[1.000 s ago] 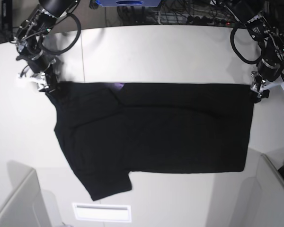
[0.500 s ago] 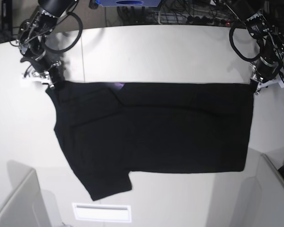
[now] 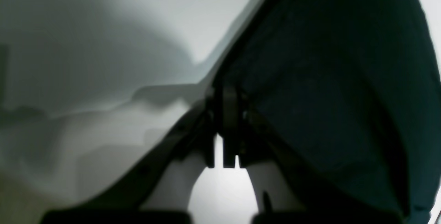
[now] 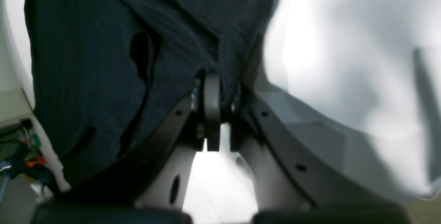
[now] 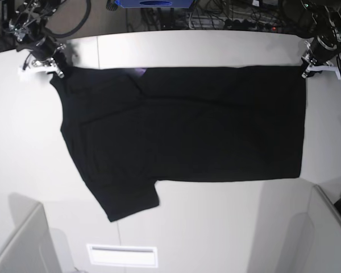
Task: Fold the T-shirt properly
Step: 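Drag the held edge further to straighten the black shirt, then release the edge and move right gripper to the opposite sleeve edge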
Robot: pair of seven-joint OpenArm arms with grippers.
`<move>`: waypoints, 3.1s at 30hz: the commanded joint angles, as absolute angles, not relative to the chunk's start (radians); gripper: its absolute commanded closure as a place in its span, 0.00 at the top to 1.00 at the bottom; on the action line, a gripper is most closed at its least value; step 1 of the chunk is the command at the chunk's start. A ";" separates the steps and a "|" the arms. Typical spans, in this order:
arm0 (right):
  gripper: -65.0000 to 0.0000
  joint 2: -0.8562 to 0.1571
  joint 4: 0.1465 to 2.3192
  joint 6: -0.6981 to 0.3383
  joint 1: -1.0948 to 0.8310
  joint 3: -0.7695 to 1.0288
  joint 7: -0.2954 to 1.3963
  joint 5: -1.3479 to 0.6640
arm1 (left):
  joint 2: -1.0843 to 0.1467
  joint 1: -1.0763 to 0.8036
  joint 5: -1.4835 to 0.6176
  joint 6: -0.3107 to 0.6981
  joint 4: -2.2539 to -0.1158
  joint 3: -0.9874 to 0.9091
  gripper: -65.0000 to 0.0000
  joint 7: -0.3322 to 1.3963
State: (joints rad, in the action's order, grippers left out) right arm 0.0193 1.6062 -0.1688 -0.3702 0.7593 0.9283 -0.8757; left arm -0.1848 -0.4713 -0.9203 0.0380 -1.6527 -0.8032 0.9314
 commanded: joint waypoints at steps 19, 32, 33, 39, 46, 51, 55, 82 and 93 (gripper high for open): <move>0.00 0.019 1.739 -0.179 -0.549 0.765 0.929 -0.881 | -0.199 -0.587 -0.929 0.045 -1.698 -0.812 0.00 0.917; 0.00 0.016 1.773 -0.177 -0.570 0.763 0.931 -0.944 | -0.199 -0.590 -0.929 0.045 -1.701 -0.812 0.00 0.923; 0.00 0.016 1.768 -0.177 -0.568 0.763 0.931 -0.944 | -0.199 -0.593 -0.929 0.045 -1.701 -0.812 0.00 0.923; 0.00 0.016 1.768 -0.177 -0.570 0.763 0.931 -0.944 | -0.199 -0.595 -0.926 0.044 -1.701 -0.812 0.00 0.923; 0.58 0.019 1.773 -0.177 -0.567 0.843 0.928 -0.946 | -0.196 -0.587 -0.929 0.044 -1.702 -0.928 0.59 0.923; 0.55 0.015 1.814 -0.177 -0.527 0.885 0.926 -0.947 | -0.200 -0.562 -0.931 0.045 -1.725 -1.009 0.83 0.923; 0.55 0.013 1.905 -0.177 -0.450 0.854 0.931 -0.946 | -0.200 -0.541 -0.929 0.045 -1.810 -1.026 0.83 0.923; 0.56 -0.203 0.595 -0.094 0.674 0.151 0.604 -0.427 | -0.239 -0.483 -0.923 0.045 -1.893 -0.947 0.83 0.917; 0.55 -0.176 0.561 -0.183 0.657 0.104 0.595 -0.424 | -0.239 -0.470 -0.923 0.045 -1.893 -0.947 0.83 0.921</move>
